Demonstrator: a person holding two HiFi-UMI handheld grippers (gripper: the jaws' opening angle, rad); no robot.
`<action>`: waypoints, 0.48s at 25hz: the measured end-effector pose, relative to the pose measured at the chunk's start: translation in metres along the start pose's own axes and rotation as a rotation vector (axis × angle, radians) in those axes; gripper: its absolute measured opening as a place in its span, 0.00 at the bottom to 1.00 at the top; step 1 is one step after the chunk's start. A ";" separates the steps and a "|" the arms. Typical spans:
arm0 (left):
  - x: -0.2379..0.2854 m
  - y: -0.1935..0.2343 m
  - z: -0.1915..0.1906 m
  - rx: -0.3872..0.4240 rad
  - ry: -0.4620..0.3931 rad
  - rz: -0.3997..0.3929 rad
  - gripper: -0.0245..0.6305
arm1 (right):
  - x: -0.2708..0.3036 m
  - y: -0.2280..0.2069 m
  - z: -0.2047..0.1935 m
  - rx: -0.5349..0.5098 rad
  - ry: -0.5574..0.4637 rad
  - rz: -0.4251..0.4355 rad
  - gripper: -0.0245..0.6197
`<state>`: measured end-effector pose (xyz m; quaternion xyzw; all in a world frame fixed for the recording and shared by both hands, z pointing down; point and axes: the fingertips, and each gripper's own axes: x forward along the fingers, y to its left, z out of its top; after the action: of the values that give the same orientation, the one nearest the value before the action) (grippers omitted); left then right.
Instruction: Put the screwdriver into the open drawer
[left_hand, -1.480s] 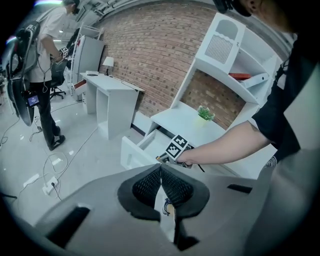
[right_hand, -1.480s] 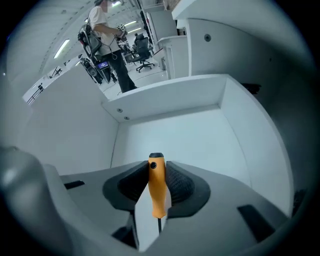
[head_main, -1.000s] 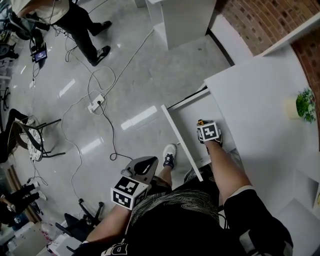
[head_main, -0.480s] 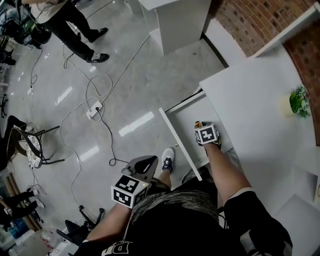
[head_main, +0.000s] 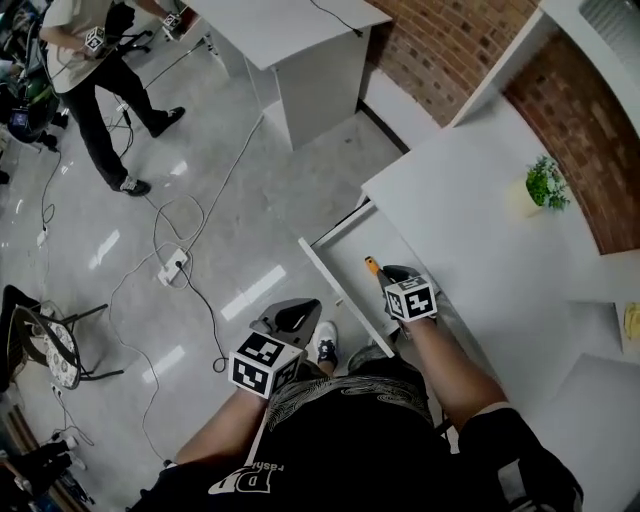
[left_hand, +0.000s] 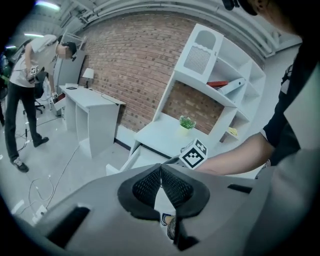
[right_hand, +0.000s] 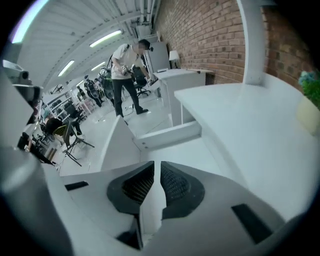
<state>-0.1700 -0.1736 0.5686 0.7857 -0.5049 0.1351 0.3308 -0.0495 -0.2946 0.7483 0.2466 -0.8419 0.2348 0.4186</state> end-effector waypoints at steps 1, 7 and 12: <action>0.000 -0.003 0.006 0.020 -0.005 -0.017 0.07 | -0.016 0.005 0.006 0.009 -0.035 0.005 0.09; 0.004 -0.029 0.029 0.106 -0.022 -0.116 0.07 | -0.112 0.032 0.035 0.077 -0.245 0.012 0.05; 0.003 -0.060 0.037 0.156 -0.025 -0.194 0.07 | -0.183 0.049 0.046 0.158 -0.417 0.001 0.05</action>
<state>-0.1203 -0.1837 0.5196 0.8558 -0.4187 0.1317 0.2737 -0.0094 -0.2446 0.5642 0.3214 -0.8893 0.2444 0.2148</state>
